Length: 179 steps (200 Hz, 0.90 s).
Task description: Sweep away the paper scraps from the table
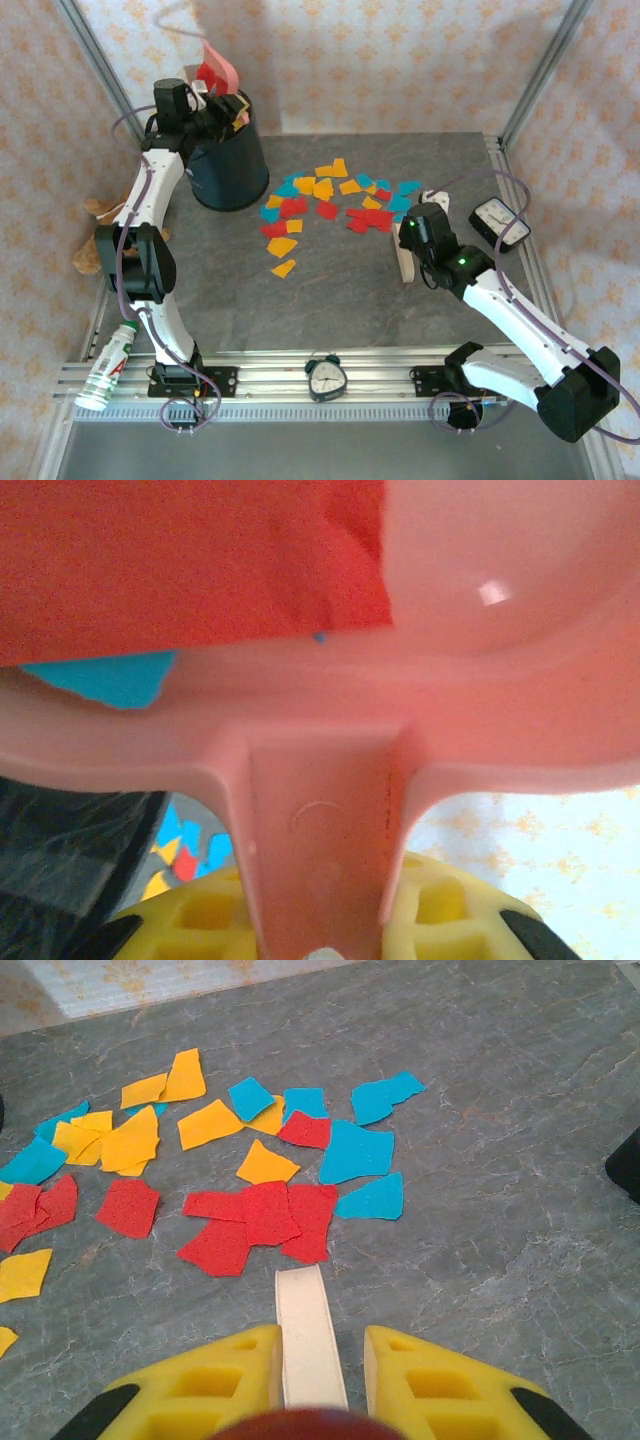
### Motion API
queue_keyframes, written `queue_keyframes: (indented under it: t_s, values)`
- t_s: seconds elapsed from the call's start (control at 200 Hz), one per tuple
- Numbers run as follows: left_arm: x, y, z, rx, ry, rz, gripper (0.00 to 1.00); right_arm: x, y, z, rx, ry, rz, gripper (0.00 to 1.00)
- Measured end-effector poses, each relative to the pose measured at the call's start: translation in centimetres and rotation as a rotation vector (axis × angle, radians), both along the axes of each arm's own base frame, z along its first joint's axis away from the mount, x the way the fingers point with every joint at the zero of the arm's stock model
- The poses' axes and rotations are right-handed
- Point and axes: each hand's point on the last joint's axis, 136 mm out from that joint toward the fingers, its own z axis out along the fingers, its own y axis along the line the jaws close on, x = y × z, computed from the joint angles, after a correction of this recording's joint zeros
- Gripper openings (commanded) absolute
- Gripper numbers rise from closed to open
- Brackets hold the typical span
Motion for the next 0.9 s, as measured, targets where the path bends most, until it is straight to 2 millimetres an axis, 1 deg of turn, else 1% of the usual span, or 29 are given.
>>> queue_keyframes:
  t_s: [0.205,0.43,0.555,0.681,0.806,0.896]
  values:
    - [0.7,0.0,1.1,-0.141,-0.024,0.027,0.00,0.0,0.0,-0.1,-0.003,0.004,0.000,0.00]
    - [0.8,0.0,1.8,-0.258,-0.026,0.046,0.00,0.1,0.0,-0.2,-0.003,0.005,0.000,0.00]
    - [0.5,0.0,2.5,-0.284,-0.034,0.047,0.00,0.1,0.0,-0.3,-0.005,0.007,0.000,0.00]
    - [-0.1,-0.1,3.9,-0.296,-0.057,0.044,0.00,0.1,0.1,-0.3,-0.005,0.009,0.001,0.00]
    - [-0.7,-0.1,5.1,-0.293,-0.087,0.039,0.00,0.1,0.1,-0.3,-0.003,0.009,0.003,0.00]
    - [-1.2,-0.2,5.7,-0.271,-0.105,0.035,0.00,0.1,0.2,-0.3,0.001,0.010,0.004,0.00]
